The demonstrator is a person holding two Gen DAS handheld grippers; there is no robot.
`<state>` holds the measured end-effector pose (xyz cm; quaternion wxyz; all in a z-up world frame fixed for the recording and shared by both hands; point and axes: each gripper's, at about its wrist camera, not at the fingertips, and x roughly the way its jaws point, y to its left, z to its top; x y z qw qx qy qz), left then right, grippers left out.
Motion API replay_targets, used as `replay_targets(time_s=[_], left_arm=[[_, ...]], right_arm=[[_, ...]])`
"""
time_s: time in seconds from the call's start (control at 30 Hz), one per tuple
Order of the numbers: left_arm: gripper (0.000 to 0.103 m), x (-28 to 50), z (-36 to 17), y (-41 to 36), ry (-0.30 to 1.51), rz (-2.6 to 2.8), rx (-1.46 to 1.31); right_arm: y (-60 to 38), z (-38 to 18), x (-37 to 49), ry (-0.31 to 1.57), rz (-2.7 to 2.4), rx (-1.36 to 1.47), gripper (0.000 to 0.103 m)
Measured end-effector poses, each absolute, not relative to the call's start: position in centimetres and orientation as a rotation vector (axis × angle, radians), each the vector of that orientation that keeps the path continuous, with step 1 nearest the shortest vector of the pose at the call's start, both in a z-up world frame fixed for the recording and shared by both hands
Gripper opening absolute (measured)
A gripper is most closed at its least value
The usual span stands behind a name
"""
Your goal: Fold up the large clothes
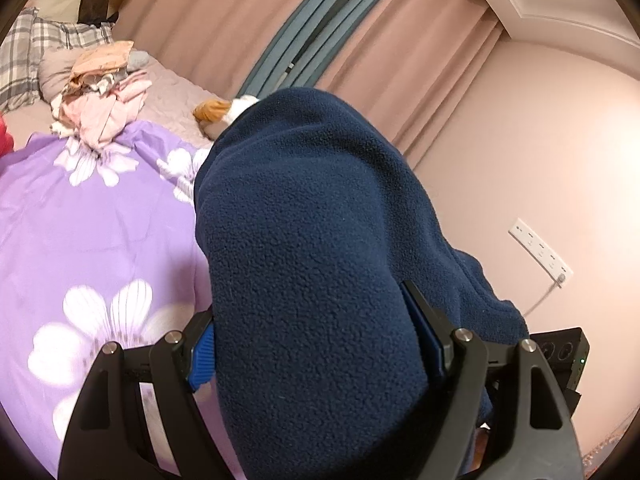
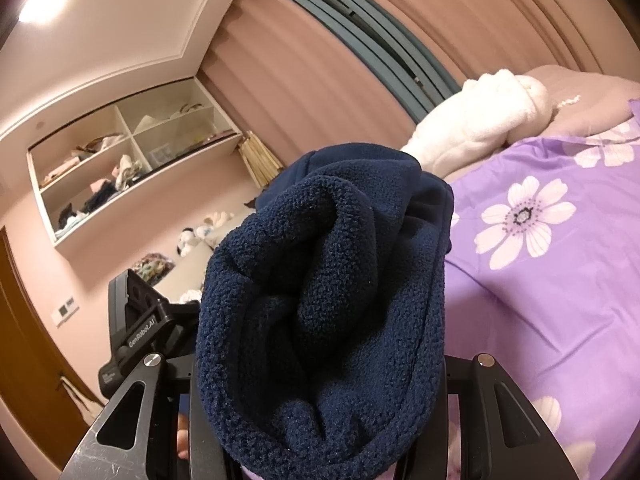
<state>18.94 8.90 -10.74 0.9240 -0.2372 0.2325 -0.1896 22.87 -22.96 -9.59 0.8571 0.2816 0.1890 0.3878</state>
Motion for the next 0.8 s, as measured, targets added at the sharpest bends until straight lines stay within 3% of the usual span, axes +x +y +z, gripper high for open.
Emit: replay_targets(time_s=[0.23,0.5,0.7,0.8], left_arm=[[0.080,27.9,-12.2,9.7,0.509,-0.375,-0.478],[0.082,34.4,-24.5,10.8,0.735,-0.260,-0.493],[0.085,32.6,-24.0,10.5,0.661,-0.203,-0.401],[0.089,33.0,-24.8,11.2,0.681,-0.216,-0.453]], right_arm=[[-20.9,-10.3,30.6,0.445,0.753,0.530,0.045],[-18.3,-22.3,37.2,0.730,0.633,0.465,0.046],[-18.5,-22.9,35.8,0.706,0.610,0.472,0.055],[-19.2,-24.7,36.5,0.742,0.630,0.588,0.066]])
